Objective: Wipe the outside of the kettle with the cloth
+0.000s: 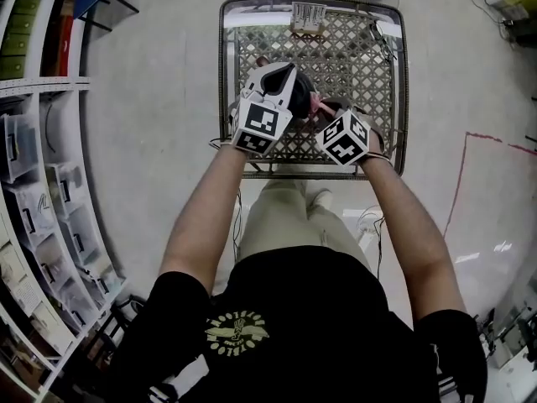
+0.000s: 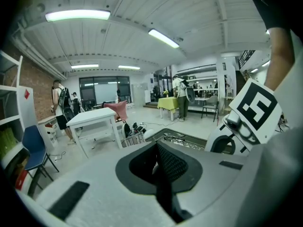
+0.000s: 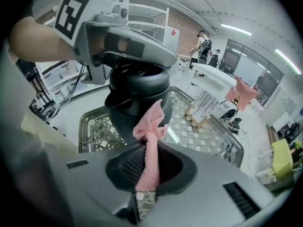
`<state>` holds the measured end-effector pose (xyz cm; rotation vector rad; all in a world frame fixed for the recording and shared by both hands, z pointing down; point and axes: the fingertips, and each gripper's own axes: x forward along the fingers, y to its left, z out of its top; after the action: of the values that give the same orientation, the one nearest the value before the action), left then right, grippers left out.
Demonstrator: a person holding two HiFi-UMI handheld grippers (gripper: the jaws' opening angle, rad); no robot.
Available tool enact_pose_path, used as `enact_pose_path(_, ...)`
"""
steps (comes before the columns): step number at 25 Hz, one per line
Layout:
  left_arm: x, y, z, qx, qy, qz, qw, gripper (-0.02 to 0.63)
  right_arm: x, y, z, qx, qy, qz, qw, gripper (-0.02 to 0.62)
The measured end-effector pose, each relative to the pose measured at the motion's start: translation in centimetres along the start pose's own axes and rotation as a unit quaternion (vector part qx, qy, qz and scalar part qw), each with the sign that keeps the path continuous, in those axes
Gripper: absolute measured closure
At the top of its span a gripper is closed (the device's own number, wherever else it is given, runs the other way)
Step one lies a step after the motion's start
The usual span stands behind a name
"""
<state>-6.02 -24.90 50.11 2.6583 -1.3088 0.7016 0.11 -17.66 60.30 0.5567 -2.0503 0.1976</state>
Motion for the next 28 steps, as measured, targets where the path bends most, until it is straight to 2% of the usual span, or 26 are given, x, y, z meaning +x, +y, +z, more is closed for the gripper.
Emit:
enact_pose_path(5,0.0,0.3,-0.4,-0.012,0.002,-0.006,0.9999,0.6,1.1,-2.8,1.7,-0.037,-0.001,-0.019,0.999,0.56)
enact_pose_path(10,0.0,0.4,-0.4,-0.009,0.003,-0.012,0.9999,0.6,2.3,-4.7,3.9,-0.107,-0.001,-0.025,0.994,0.56)
enact_pose_path(13,-0.2,0.4,-0.4,-0.013,0.003,-0.018,0.9997,0.6,3.2,-5.2,5.1,-0.142,-0.013,-0.012,0.99,0.56)
enact_pose_path(17,-0.3,0.5,-0.4,-0.014,0.002,-0.023,0.9996,0.6,4.4,-4.7,4.1,-0.174,-0.008,0.017,0.985,0.56)
enact_pose_path(21,-0.4,0.7,-0.5,-0.021,-0.003,-0.025,0.9995,0.6,5.1,-2.3,1.3,-0.169,0.012,0.039,0.985,0.56)
enact_pose_path(28,-0.4,0.6,-0.3,-0.027,-0.01,-0.041,0.9988,0.6,4.3,2.8,-1.5,-0.106,0.014,0.065,0.992,0.56)
